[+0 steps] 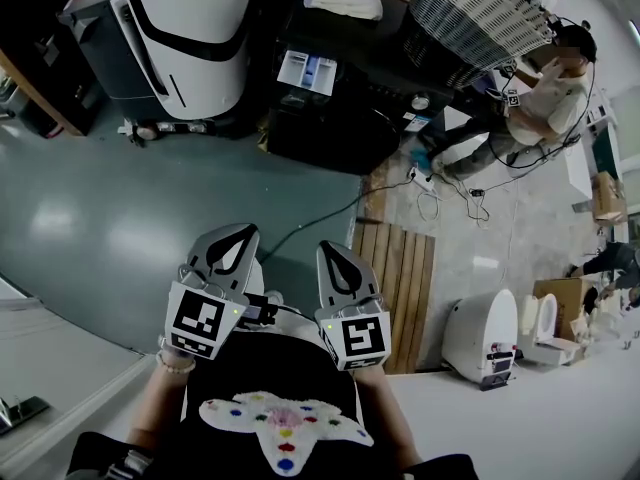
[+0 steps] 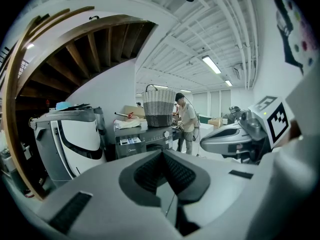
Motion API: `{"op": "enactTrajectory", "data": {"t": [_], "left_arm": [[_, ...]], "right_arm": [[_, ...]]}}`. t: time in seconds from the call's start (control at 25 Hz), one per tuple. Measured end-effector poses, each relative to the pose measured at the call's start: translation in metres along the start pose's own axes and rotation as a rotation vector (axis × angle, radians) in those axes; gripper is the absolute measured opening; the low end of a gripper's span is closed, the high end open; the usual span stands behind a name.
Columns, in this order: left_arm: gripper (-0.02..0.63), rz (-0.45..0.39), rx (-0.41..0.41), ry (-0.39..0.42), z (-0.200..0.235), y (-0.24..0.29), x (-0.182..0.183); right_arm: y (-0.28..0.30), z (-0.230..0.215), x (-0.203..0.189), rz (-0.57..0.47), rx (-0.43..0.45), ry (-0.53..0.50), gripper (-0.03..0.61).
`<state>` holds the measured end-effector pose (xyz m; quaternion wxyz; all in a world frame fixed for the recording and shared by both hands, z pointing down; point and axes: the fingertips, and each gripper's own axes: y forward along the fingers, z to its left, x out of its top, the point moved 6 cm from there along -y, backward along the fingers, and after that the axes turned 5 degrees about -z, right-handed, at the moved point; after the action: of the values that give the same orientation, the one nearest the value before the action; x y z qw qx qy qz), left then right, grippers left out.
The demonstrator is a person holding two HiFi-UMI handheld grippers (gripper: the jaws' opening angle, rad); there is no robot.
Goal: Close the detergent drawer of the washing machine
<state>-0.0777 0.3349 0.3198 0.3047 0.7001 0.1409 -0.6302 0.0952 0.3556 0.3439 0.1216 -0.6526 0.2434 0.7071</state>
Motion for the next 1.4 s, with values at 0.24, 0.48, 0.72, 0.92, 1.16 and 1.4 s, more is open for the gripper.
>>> {"op": "enactTrajectory", "data": {"t": [0.24,0.48,0.72,0.92,1.16,1.4], "left_arm": [[0.011,0.000,-0.033,0.010,0.017,0.023,0.004],[0.011,-0.002,-0.080,0.012,0.049,0.067,0.013],[0.011,0.001,-0.128,0.010,0.096,0.119,0.025],[0.011,-0.004,-0.160,0.009,0.140,0.157,0.039],[0.011,-0.004,-0.203,0.015,0.186,0.200,0.052],[0.011,0.000,-0.240,0.016,0.222,0.226,0.055]], "right_arm": [[0.021,-0.009,0.001,0.014,-0.025,-0.004,0.003],[0.062,-0.032,0.009,0.021,-0.064,0.003,0.003],[0.123,-0.060,0.025,0.029,-0.107,-0.001,0.003],[0.172,-0.078,0.041,0.031,-0.142,-0.001,0.003],[0.227,-0.096,0.057,0.041,-0.187,0.001,0.003],[0.264,-0.104,0.068,0.055,-0.223,-0.010,0.003]]}}
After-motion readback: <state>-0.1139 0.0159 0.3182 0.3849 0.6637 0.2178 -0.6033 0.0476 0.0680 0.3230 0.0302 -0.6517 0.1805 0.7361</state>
